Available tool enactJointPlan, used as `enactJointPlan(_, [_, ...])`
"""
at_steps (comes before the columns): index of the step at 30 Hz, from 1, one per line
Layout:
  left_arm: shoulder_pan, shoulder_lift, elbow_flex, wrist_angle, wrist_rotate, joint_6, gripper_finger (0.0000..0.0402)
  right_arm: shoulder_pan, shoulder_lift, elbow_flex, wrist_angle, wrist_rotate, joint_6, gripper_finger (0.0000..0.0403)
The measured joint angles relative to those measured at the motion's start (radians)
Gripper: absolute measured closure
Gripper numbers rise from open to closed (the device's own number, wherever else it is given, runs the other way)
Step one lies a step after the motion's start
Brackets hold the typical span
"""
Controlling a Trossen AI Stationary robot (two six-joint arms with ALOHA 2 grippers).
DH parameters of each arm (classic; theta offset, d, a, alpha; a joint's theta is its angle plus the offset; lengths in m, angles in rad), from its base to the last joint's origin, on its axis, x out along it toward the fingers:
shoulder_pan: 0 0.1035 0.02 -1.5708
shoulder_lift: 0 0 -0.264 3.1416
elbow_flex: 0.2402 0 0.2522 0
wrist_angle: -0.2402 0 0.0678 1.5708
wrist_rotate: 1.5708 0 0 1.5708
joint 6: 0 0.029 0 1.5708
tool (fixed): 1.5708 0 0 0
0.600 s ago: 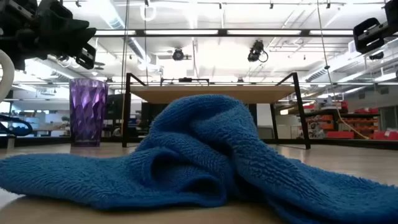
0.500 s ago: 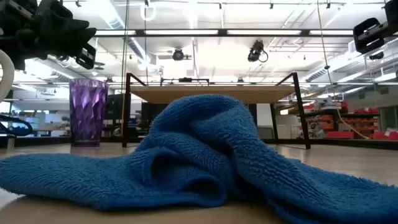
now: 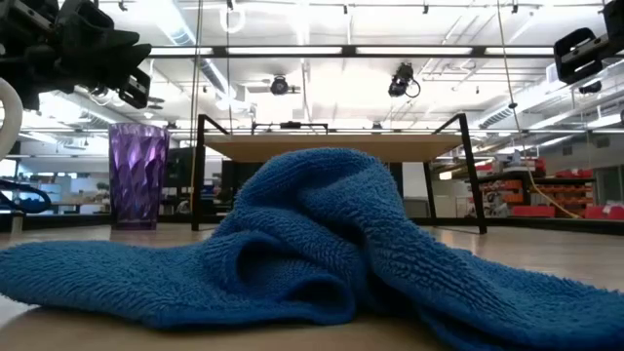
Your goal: Stack small to large cups/mugs on shelf
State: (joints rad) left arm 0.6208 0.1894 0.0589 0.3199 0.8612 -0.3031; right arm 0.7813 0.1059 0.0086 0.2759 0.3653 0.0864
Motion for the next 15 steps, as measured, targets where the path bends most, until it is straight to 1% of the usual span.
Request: enactJointPlan(15, [0.0,0.0,0.0,0.0,0.0,0.0,0.0315,0.0,0.0,0.0,0.0,0.0,0.0,0.0389])
